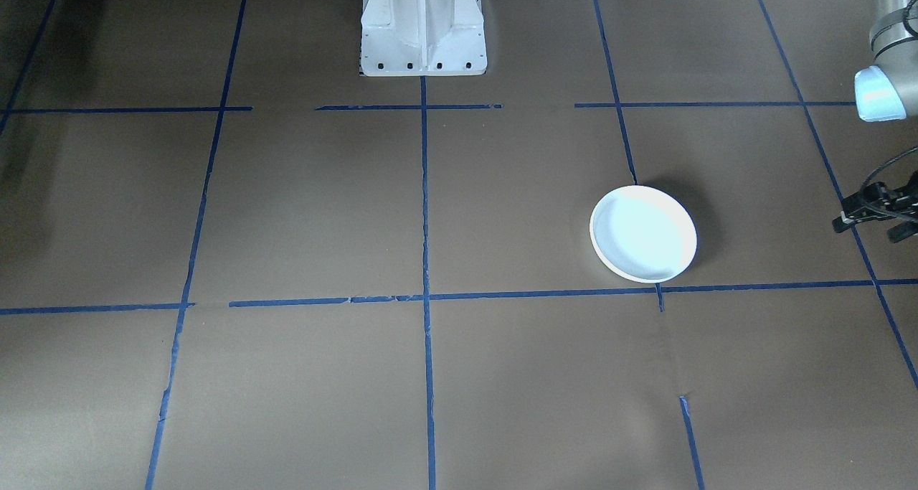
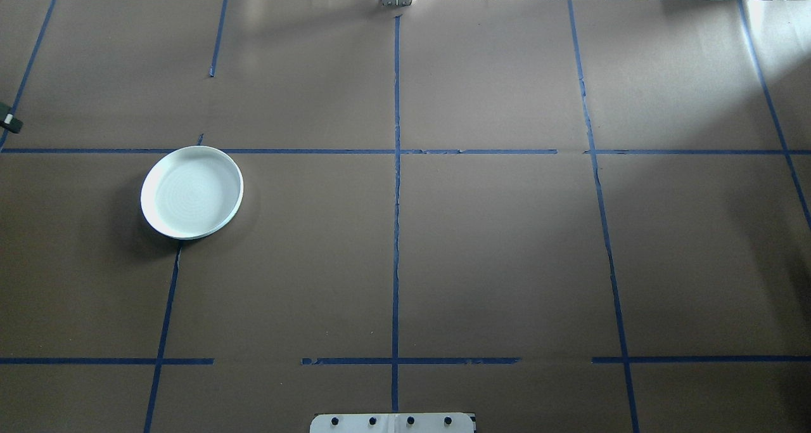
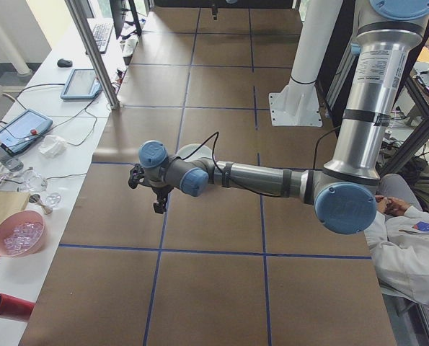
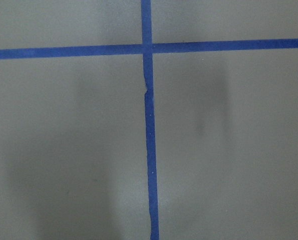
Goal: Stack plate in center
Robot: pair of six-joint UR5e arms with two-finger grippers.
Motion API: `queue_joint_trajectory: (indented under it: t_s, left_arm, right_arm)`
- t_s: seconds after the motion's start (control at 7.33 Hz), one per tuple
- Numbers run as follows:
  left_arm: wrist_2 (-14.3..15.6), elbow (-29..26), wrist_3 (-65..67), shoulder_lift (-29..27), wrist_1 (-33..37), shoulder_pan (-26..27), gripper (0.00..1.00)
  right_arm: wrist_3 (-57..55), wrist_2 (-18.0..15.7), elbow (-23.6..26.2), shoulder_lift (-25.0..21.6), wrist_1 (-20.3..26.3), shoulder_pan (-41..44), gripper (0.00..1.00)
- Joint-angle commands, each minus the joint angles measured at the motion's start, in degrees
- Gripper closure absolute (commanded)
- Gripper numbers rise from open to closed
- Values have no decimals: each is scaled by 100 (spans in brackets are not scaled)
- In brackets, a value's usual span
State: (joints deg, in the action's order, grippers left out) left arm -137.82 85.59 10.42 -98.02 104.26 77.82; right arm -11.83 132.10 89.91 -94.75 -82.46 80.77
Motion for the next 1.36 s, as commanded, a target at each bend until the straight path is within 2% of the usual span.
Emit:
queue_joint_trajectory:
  t_s: [0.0, 0.14, 0.27, 1.23]
  left_arm:
    - [45, 63, -1362, 370, -930, 741, 0]
    - [45, 55, -1706, 406, -1378, 1135, 0]
    - [36, 46, -1884, 415, -1522, 1365, 0]
    - [10, 11, -1859, 512, -1541, 1535, 0]
  right_arm:
    - [5, 0, 0, 0, -7, 0, 0]
    - [-3, 0, 0, 0, 2, 0, 0]
    - [-3, 0, 0, 0, 2, 0, 0]
    - [6, 0, 0, 0, -7, 0, 0]
